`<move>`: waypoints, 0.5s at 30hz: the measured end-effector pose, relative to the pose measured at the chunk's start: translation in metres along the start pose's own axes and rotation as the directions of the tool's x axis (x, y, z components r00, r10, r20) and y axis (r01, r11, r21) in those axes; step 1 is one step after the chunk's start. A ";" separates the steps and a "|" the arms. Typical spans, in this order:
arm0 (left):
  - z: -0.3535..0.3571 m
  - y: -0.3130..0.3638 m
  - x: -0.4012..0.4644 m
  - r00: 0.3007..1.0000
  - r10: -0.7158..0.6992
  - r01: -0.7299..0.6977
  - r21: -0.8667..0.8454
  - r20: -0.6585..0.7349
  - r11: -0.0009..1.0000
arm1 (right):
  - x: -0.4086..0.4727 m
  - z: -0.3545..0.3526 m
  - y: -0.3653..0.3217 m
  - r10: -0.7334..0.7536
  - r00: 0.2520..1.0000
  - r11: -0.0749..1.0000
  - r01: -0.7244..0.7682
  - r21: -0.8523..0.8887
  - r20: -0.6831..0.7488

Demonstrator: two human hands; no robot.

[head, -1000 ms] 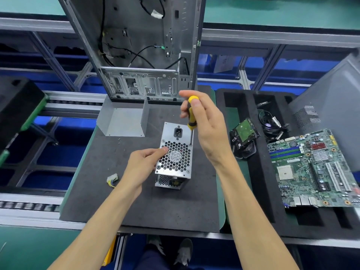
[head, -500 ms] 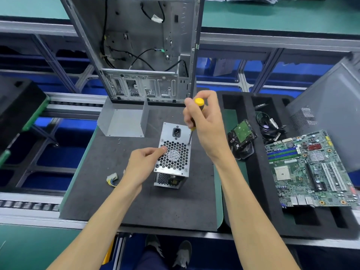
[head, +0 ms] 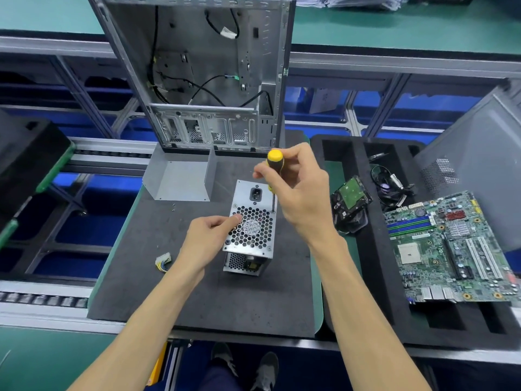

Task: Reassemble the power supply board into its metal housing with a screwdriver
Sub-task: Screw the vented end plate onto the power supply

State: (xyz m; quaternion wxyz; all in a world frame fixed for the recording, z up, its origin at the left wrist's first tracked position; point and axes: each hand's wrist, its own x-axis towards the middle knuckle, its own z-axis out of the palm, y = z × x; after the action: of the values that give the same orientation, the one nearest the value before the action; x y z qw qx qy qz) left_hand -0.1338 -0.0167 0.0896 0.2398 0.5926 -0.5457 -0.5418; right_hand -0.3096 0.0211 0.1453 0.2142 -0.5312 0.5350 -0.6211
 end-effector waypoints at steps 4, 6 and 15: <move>-0.001 -0.001 -0.001 1.000 0.001 -0.001 0.011 0.013 1.000 | 0.002 -0.004 0.003 -0.068 0.987 0.997 0.063 -0.034 -0.144; -0.001 -0.001 0.000 1.000 0.004 -0.005 0.026 0.008 1.000 | 0.005 -0.002 0.001 -0.088 0.982 0.996 0.082 -0.043 -0.168; -0.012 0.042 -0.014 0.824 0.560 -0.373 0.663 -0.085 0.649 | 0.012 0.007 0.004 0.093 0.996 0.995 -0.093 0.030 -0.001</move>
State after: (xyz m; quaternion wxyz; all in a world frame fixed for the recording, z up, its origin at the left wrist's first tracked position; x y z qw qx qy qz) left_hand -0.1370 -0.0201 0.1349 0.2390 0.5455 -0.7873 -0.1598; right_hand -0.3090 0.0068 0.1463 0.2502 -0.5019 0.5499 -0.6189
